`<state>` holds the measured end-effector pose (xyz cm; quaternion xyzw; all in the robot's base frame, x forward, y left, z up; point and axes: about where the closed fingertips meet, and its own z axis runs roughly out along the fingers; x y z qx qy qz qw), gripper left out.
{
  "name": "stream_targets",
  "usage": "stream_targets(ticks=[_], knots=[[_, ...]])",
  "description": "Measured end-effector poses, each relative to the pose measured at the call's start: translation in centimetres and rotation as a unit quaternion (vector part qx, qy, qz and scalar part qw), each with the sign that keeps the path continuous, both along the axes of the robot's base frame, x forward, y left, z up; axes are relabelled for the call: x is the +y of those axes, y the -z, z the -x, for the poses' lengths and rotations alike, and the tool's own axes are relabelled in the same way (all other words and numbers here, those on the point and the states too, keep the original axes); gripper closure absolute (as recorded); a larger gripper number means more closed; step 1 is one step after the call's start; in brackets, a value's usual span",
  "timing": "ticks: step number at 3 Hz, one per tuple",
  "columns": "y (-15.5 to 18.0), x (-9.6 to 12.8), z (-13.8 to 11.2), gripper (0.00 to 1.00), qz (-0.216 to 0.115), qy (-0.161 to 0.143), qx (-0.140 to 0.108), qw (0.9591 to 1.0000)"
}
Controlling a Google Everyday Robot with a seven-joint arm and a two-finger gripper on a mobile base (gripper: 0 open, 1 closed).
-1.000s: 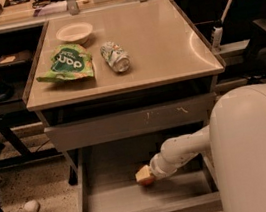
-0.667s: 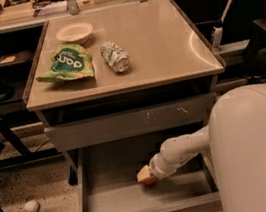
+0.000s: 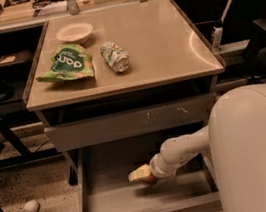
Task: Place apple into middle drawer
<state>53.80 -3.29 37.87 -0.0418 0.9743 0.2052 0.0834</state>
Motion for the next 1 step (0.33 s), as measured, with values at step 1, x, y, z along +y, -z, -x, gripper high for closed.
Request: stream_targets(ticks=[1], knots=[[0.0, 0.0, 0.0, 0.0, 0.0, 0.0, 0.0, 1.0]])
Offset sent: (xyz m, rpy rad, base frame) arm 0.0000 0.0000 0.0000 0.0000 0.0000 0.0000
